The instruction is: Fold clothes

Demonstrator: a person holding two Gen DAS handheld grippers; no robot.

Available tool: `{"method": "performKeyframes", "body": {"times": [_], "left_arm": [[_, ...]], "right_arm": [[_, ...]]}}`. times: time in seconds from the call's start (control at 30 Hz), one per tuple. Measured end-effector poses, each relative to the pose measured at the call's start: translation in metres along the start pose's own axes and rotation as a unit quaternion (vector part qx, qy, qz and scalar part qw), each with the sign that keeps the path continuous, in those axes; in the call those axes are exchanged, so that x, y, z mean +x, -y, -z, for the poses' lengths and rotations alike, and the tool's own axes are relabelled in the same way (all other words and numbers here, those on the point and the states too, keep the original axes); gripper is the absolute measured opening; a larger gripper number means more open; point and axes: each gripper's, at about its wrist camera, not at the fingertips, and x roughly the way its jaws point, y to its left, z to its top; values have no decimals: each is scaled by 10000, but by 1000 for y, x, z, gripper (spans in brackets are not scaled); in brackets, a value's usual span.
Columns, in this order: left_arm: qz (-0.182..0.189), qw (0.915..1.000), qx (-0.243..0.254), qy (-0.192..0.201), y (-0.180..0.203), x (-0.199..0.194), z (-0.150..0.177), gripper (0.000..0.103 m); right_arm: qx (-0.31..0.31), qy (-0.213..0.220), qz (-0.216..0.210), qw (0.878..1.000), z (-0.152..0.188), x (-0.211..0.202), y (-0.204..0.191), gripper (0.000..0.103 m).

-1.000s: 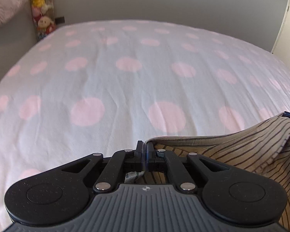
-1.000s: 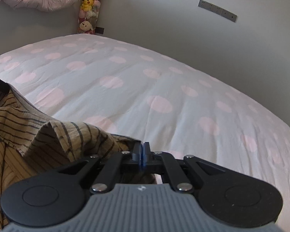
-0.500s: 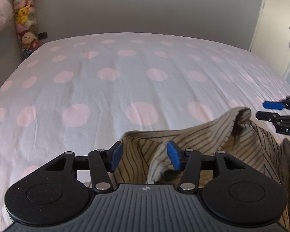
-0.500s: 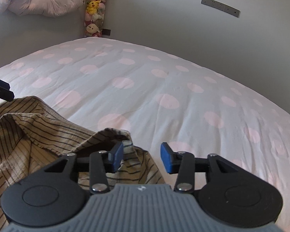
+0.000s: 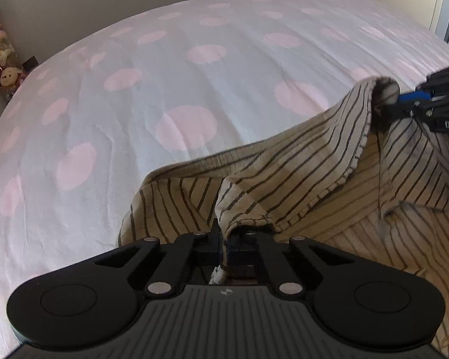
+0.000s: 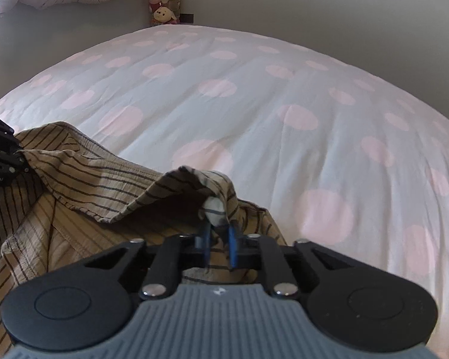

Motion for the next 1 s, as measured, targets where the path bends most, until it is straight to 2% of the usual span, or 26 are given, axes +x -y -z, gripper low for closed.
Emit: {"method": "performKeyframes", "body": {"times": [0.13, 0.23, 0.43, 0.57, 0.8, 0.83, 0.87, 0.93, 1.0], "left_arm": [[392, 9968, -625, 322, -18, -9, -24, 0], [620, 9883, -1253, 603, -34, -16, -51, 0], [500, 9762, -1889, 936, -52, -18, -84, 0], [388, 9734, -2110, 808, -57, 6, -89, 0], [267, 9727, -2267, 425, -54, 51, -77, 1], [270, 9714, -2323, 404, -55, 54, -74, 2], [256, 9702, -2379, 379, -56, 57, -71, 2], [248, 9693, -2422, 345, -58, 59, -67, 12], [149, 9691, -2428, 402, -59, 54, -63, 37]], "right_arm": [[143, 268, -151, 9994, -16, -13, 4, 6], [355, 540, -104, 9979, -35, -22, 12, 6], [644, 866, 209, 9939, -65, -19, 27, 5], [753, 817, 299, 9934, -70, 1, 34, 5], [926, 430, 171, 9946, -48, 43, 36, 6], [963, 397, 142, 9945, -45, 47, 37, 7], [1015, 378, 100, 9941, -43, 49, 38, 12], [1106, 357, 5, 9932, -39, 51, 40, 22], [1110, 375, -63, 9931, -36, 48, 42, 37]]}}
